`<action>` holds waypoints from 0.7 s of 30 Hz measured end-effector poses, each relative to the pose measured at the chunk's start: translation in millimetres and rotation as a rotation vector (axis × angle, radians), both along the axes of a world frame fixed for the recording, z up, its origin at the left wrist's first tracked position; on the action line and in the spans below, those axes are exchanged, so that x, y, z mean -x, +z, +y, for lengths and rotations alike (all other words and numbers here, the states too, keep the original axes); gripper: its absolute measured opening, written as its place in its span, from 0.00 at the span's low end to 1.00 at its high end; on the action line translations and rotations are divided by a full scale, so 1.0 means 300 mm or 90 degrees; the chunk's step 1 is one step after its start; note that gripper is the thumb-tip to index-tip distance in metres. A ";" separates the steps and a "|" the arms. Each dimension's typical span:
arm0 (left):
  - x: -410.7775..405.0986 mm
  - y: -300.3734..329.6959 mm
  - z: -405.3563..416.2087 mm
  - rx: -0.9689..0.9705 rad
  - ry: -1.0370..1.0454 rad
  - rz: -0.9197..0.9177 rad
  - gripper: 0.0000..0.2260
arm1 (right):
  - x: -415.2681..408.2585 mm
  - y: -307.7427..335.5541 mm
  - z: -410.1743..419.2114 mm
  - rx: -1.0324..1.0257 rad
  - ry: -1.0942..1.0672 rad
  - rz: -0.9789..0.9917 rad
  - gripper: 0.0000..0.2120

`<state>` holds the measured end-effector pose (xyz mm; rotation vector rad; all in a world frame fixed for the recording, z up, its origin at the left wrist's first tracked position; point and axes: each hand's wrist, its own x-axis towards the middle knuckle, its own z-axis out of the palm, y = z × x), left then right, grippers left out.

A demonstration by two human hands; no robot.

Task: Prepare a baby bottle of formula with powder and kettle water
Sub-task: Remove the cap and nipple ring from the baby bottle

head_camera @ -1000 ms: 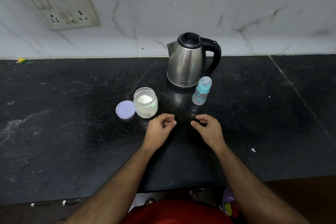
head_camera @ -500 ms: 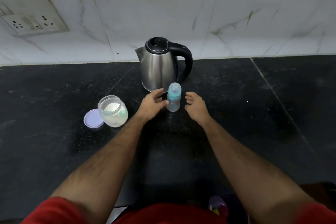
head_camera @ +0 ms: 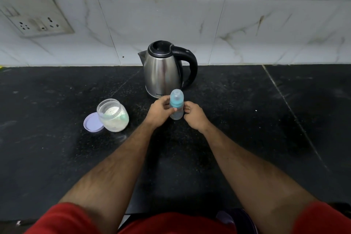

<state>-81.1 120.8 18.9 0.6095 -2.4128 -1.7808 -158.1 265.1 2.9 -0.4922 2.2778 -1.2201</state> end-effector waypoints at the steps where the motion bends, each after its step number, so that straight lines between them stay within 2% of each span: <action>1: -0.009 0.001 0.003 0.005 -0.003 -0.001 0.24 | -0.009 -0.001 0.004 0.004 0.002 0.003 0.24; 9: -0.134 0.002 0.029 0.019 -0.023 0.018 0.22 | -0.143 -0.006 0.066 0.015 0.010 0.037 0.20; 14: -0.224 0.004 0.023 -0.061 0.002 0.023 0.18 | -0.278 0.009 0.084 0.114 -0.014 -0.021 0.29; 19: -0.317 0.025 0.006 -0.119 -0.028 0.012 0.12 | -0.412 0.022 0.078 0.171 -0.074 -0.033 0.23; 21: -0.348 0.045 -0.016 -0.191 -0.040 0.032 0.11 | -0.458 0.022 0.084 0.182 -0.075 -0.049 0.21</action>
